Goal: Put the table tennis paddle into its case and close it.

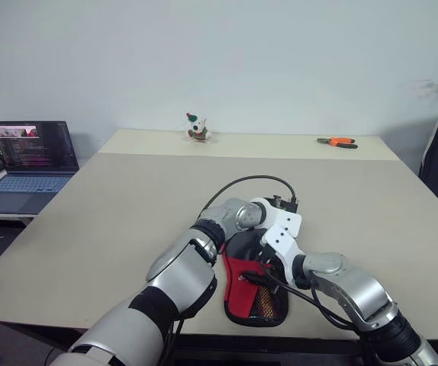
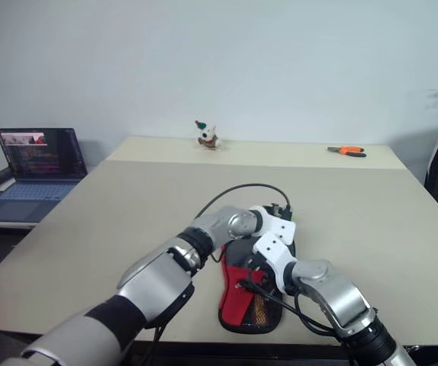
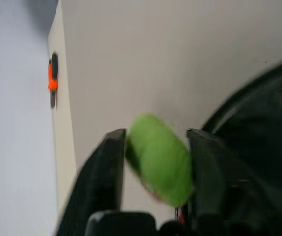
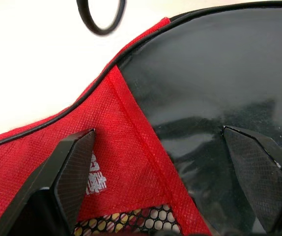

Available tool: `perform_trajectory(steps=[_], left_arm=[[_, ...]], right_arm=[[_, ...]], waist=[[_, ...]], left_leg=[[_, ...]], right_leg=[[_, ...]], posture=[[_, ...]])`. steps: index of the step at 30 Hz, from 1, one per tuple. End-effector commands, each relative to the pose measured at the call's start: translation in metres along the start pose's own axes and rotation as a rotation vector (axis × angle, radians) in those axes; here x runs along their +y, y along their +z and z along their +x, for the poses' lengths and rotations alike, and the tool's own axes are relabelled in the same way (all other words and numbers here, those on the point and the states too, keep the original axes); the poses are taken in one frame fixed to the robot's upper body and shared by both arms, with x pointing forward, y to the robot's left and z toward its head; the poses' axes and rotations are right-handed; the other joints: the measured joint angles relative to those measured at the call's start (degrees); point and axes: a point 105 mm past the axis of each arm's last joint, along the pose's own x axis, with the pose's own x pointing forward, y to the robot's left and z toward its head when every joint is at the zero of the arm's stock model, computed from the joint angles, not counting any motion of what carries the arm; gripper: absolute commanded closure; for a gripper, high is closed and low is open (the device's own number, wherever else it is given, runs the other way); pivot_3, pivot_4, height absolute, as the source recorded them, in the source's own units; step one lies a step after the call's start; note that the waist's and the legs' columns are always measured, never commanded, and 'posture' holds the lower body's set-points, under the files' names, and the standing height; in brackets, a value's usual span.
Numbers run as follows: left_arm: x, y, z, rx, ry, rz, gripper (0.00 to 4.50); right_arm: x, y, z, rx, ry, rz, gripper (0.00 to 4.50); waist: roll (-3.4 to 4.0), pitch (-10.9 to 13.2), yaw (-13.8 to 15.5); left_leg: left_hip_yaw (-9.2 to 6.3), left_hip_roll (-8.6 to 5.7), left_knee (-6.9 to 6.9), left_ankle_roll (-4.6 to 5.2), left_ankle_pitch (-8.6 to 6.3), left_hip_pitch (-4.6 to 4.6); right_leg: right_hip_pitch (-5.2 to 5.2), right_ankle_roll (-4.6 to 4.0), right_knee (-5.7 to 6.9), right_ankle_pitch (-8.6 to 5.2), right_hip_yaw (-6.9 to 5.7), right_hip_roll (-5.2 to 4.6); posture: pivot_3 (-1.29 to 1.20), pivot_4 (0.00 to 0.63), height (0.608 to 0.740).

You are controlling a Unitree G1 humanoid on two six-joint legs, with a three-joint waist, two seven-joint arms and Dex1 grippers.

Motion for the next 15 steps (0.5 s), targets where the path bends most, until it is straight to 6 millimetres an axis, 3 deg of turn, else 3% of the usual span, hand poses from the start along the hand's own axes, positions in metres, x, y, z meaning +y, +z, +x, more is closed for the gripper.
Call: perform_trajectory(steps=[1, 2, 9, 13, 15], left_arm=[[0.004, 0.001, -0.006, -0.055, 0.035, 0.004, 0.90], [0.004, -0.003, -0.009, -0.053, 0.046, 0.008, 0.53], [0.017, -0.054, -0.049, 0.006, 0.199, -0.109, 0.53], [0.020, -0.081, -0.077, 0.001, 0.254, -0.343, 0.53], [0.008, -0.079, -0.084, -0.096, 0.182, -0.480, 0.53]], right_arm=[[0.007, -0.039, 0.009, 0.153, 0.040, 0.096, 0.00], [0.006, -0.037, 0.009, 0.144, 0.044, 0.098, 0.00], [0.006, -0.016, 0.002, 0.062, 0.062, 0.078, 0.00], [0.011, 0.013, -0.011, -0.047, 0.096, 0.033, 0.00], [0.016, 0.027, -0.019, -0.097, 0.136, 0.026, 0.00]], waist=[[0.10, -0.1, -0.1], [0.11, -0.1, -0.3], [0.12, -0.1, -0.4], [0.12, -0.1, -0.3], [0.13, -0.1, -0.3]], left_leg=[[0.01, 0.00, 0.00, 0.00, 0.00, 0.01], [0.01, 0.01, 0.00, 0.00, 0.00, 0.02], [0.00, 0.04, 0.00, 0.00, 0.00, 0.02], [-0.01, 0.04, 0.00, 0.00, 0.00, -0.05], [-0.01, 0.04, 0.00, 0.00, 0.00, -0.10]], right_leg=[[0.00, 0.00, 0.01, 0.00, 0.01, 0.00], [0.00, 0.00, 0.01, 0.00, 0.01, 0.01], [-0.01, -0.01, 0.05, 0.01, 0.02, 0.02], [-0.06, -0.01, 0.00, 0.01, -0.01, 0.00], [-0.09, -0.02, -0.03, 0.01, -0.03, 0.00]], posture=[[0.00, 0.150, 0.740], [0.00, 0.150, 0.740], [0.00, 0.150, 0.740], [0.00, 0.150, 0.740], [0.00, 0.150, 0.740]])
